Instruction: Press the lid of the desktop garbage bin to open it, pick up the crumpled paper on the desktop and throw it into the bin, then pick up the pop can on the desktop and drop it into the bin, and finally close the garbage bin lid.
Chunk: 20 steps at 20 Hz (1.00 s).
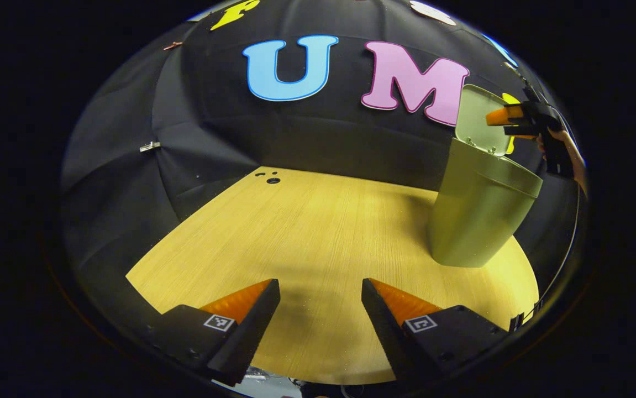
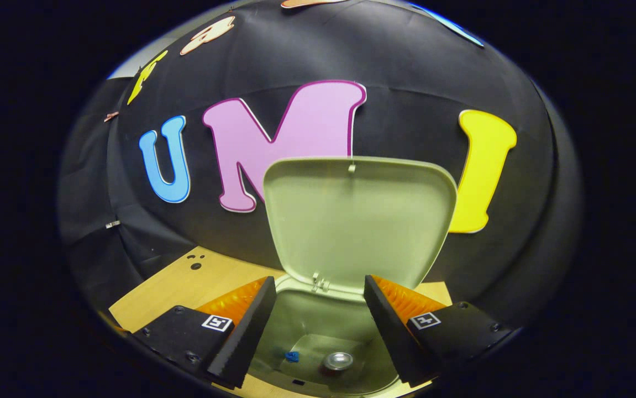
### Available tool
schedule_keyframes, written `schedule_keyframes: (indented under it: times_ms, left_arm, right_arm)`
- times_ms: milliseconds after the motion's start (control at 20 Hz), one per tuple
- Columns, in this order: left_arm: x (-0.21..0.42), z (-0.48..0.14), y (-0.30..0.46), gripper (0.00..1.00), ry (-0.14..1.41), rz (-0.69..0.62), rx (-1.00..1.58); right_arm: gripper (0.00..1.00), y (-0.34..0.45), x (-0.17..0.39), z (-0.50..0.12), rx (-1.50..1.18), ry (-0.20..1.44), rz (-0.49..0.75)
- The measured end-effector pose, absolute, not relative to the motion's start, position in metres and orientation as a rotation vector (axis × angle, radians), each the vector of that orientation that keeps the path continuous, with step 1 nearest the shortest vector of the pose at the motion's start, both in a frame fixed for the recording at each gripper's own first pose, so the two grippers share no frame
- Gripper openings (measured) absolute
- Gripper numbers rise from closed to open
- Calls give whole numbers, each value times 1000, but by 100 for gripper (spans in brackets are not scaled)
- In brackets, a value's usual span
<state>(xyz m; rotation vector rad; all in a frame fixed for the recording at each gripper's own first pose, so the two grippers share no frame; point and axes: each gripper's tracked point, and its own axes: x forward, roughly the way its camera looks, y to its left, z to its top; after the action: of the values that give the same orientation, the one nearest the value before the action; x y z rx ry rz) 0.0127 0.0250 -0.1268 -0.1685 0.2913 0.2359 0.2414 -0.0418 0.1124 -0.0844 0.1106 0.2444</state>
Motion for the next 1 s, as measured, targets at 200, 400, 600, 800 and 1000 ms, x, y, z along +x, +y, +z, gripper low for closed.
schedule_keyframes:
  times_ms: [200,400,600,800,1000]
  left_arm:
    - [10,-133,24,96,300,260,-178]
    - [2,-138,18,96,308,268,-171]
    - [0,-143,17,96,315,278,-187]
    - [-1,-140,18,96,304,294,-211]
    - [-4,-143,18,96,306,304,-216]
  right_arm:
    - [100,-39,243,157,-63,43,259]
    - [100,-40,244,199,-57,-44,257]
    - [99,-47,253,224,-39,-92,234]
    - [99,-53,264,235,-2,-90,211]
    - [99,-50,260,242,15,-108,210]
